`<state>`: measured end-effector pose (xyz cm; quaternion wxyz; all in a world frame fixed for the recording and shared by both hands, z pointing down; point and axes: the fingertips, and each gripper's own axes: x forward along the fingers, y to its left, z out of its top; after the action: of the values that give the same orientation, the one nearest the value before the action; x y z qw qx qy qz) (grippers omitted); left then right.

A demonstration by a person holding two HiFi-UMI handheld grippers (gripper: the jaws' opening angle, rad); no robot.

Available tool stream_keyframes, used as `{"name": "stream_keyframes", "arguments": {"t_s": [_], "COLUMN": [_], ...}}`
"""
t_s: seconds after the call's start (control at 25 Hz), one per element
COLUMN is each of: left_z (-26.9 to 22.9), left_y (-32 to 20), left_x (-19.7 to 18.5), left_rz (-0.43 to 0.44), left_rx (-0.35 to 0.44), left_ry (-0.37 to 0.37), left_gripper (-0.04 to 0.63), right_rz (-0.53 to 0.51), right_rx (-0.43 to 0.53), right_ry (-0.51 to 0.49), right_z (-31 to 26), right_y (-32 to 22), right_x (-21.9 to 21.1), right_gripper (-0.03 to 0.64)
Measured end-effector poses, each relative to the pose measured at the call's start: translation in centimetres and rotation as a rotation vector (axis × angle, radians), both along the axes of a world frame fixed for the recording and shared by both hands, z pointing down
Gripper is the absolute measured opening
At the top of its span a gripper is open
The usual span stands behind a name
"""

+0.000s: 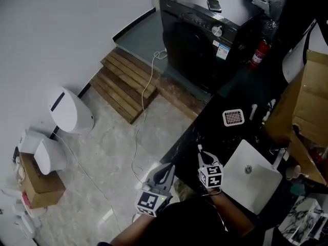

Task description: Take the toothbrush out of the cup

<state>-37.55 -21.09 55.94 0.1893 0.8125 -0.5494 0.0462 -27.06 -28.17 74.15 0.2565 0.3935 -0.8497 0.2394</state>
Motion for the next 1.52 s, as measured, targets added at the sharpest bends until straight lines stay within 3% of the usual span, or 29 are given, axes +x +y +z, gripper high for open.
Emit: {"name": "stream_keyframes", "arguments": {"t_s": [0.52, 0.92, 1.16, 1.52], "left_z": [1.9, 1.6, 1.2, -0.4], "left_y": [-2.4, -3.3, -2.6, 0.0], "left_x": [-1.4, -0.3, -0.1, -0.9], "left_rz": [-0.019, 0.013, 0.032, 0.037], "left_rx": [-0.031, -0.027, -0.015, 0.051], "left_ry": [-0.026, -0.013, 0.0, 0.044], "left_gripper": [0.025, 0.023, 0.023, 0.024], "right_rz": [0.001, 0.012, 0.082, 0.215], "right_rx": [-0.087, -0.096, -0.088, -0.024], "right_ry": [0.137, 0.114, 0.081, 0.001], "right_z": [4.0, 3.8, 3.0, -2.7], "right_y": [-0.7, -0.3, -0.5, 1.1], "right_x": [-0.8, -1.2, 0.4, 3.3], "right_gripper": [0.038, 0.089, 0.139, 0.134]}}
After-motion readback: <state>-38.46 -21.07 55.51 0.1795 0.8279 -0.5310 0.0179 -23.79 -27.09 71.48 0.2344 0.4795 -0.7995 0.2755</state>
